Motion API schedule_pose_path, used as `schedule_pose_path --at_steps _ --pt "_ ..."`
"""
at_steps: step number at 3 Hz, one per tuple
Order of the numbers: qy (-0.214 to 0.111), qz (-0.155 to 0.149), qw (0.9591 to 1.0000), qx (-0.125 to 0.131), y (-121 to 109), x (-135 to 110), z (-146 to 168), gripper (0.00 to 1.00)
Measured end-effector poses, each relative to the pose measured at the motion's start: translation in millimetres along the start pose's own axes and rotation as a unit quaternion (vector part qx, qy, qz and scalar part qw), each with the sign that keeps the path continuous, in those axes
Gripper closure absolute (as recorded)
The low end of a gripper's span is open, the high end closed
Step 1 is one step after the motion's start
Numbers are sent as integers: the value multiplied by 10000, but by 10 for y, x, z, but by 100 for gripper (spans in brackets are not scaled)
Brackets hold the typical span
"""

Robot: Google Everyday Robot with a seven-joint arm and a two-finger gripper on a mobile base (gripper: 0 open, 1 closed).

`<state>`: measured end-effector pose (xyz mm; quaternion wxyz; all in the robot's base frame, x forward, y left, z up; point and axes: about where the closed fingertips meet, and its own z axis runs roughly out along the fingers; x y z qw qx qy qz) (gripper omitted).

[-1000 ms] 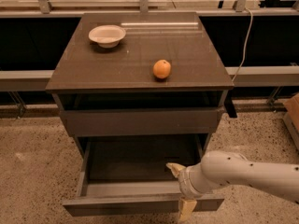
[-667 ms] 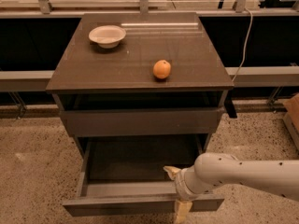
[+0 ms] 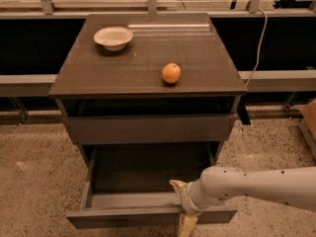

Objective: Close middle drawer

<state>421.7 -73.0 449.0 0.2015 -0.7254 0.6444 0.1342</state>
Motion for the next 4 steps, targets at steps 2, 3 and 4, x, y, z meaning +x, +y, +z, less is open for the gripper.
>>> schedule_pose_path --at_steps 2,3,4 --pt "-41 62 10000 -64 -17 24 221 36" --pt "-64 94 9999 -38 -60 38 277 38" --pt "-118 115 9999 18 -174 42 360 36"
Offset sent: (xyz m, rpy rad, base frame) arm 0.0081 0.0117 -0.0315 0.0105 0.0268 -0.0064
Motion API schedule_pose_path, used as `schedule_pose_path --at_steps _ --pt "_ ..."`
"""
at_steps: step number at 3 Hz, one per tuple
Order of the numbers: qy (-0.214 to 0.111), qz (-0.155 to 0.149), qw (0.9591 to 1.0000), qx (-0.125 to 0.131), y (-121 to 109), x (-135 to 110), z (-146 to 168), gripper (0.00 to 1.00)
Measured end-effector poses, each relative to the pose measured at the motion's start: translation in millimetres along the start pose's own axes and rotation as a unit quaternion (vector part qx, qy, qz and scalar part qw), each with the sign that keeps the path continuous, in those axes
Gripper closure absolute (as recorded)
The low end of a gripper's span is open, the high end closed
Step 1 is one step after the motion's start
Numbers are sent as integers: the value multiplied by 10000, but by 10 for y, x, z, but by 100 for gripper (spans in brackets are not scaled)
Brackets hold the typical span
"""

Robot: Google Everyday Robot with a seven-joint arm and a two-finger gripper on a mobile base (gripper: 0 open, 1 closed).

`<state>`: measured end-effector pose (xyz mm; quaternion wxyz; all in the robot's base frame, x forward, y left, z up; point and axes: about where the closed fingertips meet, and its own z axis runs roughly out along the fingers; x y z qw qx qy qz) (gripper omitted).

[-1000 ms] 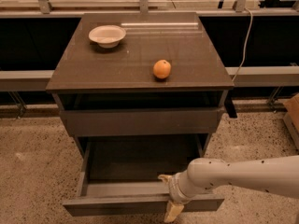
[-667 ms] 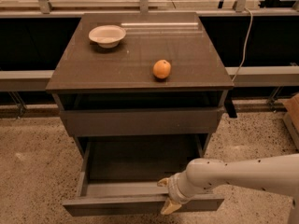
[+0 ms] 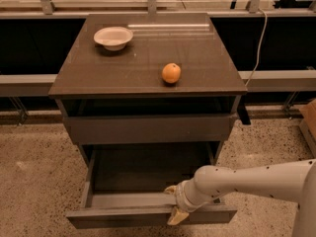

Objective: Close middle drawer

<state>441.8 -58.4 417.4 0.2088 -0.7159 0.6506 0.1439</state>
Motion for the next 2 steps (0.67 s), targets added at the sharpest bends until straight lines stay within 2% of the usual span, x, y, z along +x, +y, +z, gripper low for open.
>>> schedule_pose_path --at_steps 1,2 --pt "-36 17 10000 49 -132 21 69 41" --pt "-37 14 10000 67 -178 12 50 42"
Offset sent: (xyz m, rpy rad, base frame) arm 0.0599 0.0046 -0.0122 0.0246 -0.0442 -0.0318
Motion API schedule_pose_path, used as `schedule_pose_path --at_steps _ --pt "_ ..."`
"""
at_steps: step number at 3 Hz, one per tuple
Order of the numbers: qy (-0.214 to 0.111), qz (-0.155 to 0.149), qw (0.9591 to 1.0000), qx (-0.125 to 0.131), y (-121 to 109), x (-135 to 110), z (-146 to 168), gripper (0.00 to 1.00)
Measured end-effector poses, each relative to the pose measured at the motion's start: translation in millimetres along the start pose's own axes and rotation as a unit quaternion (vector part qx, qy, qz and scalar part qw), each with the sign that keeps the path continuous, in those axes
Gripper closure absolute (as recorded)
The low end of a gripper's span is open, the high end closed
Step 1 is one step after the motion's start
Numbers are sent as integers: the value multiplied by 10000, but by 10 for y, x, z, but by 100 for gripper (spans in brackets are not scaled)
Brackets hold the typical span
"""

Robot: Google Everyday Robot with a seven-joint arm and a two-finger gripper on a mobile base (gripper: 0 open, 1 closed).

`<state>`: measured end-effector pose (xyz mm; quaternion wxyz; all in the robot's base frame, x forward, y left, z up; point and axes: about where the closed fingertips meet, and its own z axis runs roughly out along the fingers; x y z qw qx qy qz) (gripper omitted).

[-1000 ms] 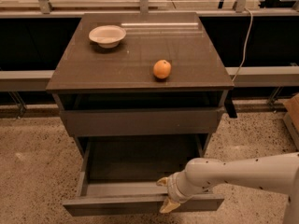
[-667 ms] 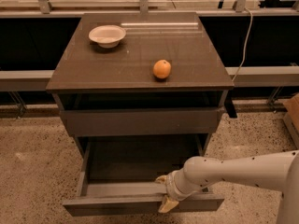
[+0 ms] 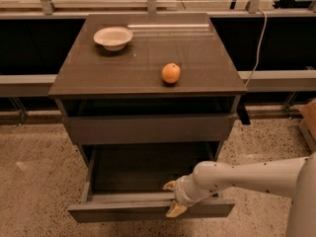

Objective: Close middle drawer

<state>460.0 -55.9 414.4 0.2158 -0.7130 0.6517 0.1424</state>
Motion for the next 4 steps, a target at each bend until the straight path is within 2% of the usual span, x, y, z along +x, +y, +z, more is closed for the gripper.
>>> schedule_pose_path --at_steps 1,2,3,4 --pt "-1 -7 10000 44 -109 -4 -10 42" --pt "-1 -7 10000 44 -109 -5 -12 41" --pt "28 -34 9999 118 -316 32 27 42" --pt "28 -34 9999 119 -319 19 5 42"
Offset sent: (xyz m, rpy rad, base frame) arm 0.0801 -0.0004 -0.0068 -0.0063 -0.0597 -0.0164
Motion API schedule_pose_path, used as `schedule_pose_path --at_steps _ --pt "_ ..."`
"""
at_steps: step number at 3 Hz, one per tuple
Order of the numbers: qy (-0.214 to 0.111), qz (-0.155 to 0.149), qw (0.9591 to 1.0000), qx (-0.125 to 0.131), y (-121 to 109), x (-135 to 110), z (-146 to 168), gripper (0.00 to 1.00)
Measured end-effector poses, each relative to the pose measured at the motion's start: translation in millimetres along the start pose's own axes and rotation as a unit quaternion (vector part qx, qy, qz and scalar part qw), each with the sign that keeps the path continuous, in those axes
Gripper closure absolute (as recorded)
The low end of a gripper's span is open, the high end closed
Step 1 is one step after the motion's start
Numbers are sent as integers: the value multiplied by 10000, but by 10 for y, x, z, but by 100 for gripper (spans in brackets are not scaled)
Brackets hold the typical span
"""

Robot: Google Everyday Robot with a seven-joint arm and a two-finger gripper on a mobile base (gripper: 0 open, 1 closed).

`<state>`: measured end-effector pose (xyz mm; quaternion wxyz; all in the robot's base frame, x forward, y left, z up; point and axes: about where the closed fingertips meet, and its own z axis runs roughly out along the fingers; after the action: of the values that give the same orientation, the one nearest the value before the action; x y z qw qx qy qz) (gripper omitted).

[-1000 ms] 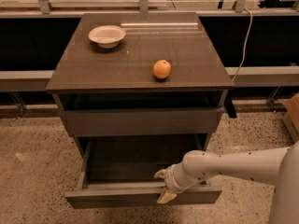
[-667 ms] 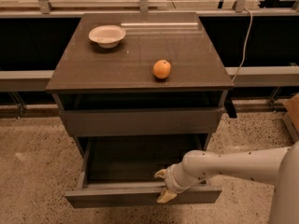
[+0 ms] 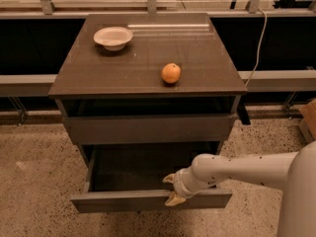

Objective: Close middle drawer

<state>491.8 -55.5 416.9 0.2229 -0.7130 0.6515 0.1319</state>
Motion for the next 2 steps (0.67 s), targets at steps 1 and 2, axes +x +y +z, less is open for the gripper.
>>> schedule_pose_path --at_steps 1,2 --pt "34 -19 10000 90 -217 40 25 49" --pt "34 -19 10000 91 -218 37 19 49"
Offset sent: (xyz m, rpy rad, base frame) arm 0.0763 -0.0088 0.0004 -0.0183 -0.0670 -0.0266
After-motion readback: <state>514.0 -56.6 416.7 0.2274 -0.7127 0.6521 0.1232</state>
